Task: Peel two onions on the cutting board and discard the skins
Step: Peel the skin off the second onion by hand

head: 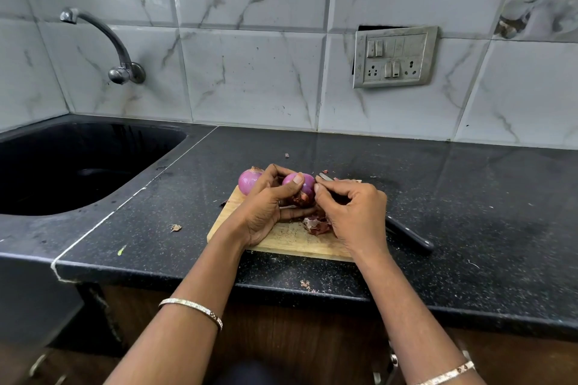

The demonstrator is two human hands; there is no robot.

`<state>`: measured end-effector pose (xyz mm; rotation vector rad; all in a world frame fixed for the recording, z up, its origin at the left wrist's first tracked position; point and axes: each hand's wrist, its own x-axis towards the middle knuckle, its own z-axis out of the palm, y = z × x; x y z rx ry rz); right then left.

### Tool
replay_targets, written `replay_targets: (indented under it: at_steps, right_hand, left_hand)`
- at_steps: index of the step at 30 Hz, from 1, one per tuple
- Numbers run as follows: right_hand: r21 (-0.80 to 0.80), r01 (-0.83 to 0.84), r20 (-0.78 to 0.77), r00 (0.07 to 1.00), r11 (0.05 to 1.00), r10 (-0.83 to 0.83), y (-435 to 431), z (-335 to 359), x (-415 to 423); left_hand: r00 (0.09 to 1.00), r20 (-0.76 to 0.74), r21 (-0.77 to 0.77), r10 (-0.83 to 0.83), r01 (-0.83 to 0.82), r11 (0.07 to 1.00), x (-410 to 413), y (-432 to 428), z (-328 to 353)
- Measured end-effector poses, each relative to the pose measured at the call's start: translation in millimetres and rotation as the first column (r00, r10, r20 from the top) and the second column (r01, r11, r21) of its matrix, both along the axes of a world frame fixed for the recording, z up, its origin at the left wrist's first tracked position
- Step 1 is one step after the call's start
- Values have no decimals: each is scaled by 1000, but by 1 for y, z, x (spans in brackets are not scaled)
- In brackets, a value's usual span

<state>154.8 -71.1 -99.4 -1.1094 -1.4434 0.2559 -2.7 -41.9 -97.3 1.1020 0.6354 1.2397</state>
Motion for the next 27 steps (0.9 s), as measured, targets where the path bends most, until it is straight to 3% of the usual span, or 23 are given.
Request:
replay_targets:
  at_steps: [18,27]
  right_hand:
    - [-38,-44,-6,999,998,44,-6,5,-1]
    - [-38,41,52,998,998,-39,-2,2,0]
  left_hand:
    - [999,-6,-11,34,-35,999,1,-1,1]
    - [999,18,-37,38,-38,999,1,-1,3]
